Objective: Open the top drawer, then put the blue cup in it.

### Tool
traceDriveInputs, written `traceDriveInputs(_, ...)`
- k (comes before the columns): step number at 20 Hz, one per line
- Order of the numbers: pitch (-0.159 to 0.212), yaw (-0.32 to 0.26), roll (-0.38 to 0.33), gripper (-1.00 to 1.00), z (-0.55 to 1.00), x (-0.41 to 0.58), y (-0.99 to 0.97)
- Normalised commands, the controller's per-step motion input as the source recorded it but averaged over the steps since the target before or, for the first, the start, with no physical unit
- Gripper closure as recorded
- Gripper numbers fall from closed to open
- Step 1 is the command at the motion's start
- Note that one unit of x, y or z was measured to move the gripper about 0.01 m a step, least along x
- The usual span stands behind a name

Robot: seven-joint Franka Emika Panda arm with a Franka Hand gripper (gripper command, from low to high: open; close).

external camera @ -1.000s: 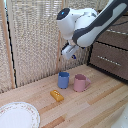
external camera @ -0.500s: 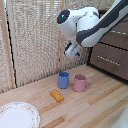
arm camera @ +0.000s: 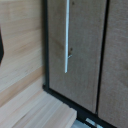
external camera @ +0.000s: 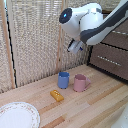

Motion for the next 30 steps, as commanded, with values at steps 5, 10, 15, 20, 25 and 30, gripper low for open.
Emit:
traceDriveInputs(5, -0.016, 0.000, -0.375, -1.00, -0.04, 0.178, -0.41)
traceDriveInputs(10, 0.008, 0.000, -0.359, -1.00, 0.04, 0.107, -0.36)
traceDriveInputs(15, 0.028, 0.000, -0.266, -1.00, 0.28, -0.046, -0.48)
traceDriveInputs(20, 0.043, 0.000, -0.162, -1.00, 0.43, -0.110, -0.73)
traceDriveInputs(25, 0.007, -0.006, -0.027, -1.00, 0.53, -0.008, -0.72)
traceDriveInputs(30, 0.000, 0.016, 0.044, -1.00, 0.62, 0.006, -0.61)
